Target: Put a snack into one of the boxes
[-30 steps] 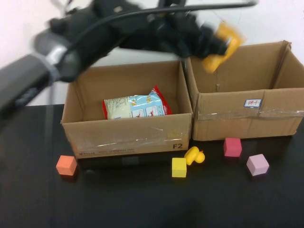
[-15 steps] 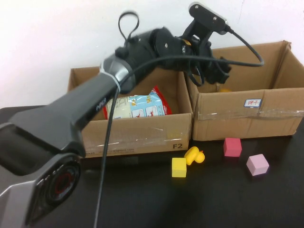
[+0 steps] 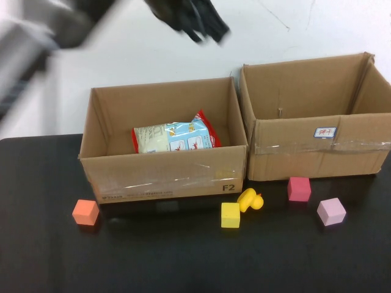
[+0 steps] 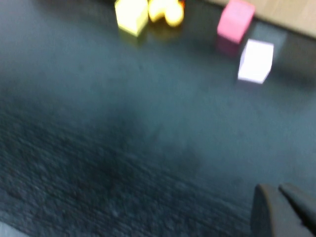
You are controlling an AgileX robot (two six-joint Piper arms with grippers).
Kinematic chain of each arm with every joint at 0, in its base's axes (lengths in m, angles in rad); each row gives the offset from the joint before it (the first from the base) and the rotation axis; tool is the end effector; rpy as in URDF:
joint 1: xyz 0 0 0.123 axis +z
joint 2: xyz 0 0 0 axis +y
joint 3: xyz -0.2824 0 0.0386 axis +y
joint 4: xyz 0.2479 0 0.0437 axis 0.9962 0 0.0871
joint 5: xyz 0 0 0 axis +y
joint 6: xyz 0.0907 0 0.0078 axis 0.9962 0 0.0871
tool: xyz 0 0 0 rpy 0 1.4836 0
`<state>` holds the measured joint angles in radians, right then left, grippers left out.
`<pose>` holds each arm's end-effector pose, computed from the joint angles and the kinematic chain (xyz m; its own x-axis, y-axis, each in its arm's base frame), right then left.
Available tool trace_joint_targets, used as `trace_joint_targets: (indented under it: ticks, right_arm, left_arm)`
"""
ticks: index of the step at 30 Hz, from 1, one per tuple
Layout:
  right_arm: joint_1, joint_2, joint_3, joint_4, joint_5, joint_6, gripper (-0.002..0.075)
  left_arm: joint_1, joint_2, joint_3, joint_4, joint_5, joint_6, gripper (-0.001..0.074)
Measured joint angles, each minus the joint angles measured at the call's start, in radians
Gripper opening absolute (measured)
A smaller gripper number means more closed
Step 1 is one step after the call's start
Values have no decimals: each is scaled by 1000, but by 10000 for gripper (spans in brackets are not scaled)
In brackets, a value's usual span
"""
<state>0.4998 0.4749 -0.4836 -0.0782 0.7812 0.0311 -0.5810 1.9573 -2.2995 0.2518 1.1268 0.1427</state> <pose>0.0765 0.0360 0.2748 -0.5435 -0.3246 -0.7741 -0.4545 0.8891 -0.0537 0.3704 -0.2187 0.4382 -0.4147 0.5638 -0.7143 0.5090 0.7944 0.3315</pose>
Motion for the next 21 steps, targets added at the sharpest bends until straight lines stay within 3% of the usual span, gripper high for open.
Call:
trace_joint_targets:
  ticks: [6,11,16,21]
  right_arm:
    - [0,-66,2,2,9,0,6]
    - [0,-72,2,31,28,2,4]
    - [0,-72,2,42,37,2,4]
    - [0,-72,2,43,39,2,3]
  left_arm:
    - [-32,-297,204,103,60,-47,1]
    - [-95,-565,528,189,31,-177,0]
    - [-127,-745,716,137,47,-233,0]
    - [-128,-834,774,23,136,-249,0]
